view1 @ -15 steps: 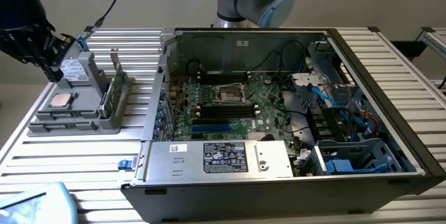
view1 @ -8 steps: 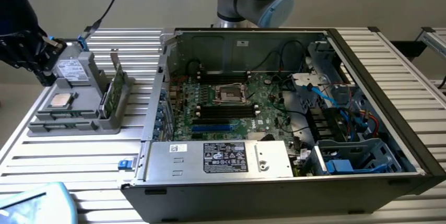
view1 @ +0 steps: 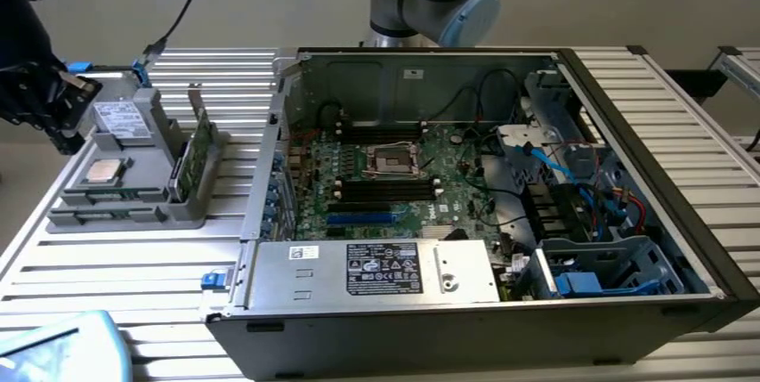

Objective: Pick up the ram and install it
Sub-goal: 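Reach for the ram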

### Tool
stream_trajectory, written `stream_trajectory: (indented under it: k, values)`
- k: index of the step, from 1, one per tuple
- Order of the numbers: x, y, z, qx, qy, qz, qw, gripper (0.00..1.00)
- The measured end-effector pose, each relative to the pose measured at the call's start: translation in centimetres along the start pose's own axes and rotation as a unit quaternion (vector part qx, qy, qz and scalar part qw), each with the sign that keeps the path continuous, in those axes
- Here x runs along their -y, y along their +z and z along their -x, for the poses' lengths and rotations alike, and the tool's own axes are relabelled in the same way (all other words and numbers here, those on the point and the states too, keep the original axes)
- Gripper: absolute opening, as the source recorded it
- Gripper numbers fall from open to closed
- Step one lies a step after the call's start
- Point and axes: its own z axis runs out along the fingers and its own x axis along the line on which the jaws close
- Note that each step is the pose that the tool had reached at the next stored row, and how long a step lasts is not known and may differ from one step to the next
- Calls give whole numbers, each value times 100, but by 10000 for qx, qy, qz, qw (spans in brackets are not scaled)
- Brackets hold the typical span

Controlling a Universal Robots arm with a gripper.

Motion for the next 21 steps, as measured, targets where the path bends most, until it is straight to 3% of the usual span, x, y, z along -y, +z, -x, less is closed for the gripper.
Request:
stream_trajectory:
  k: [7,21]
  values:
    - [17,117,-62,-6,-5,-13,10000,10]
    - [24,338,-73,-5,-12,-13,10000,10]
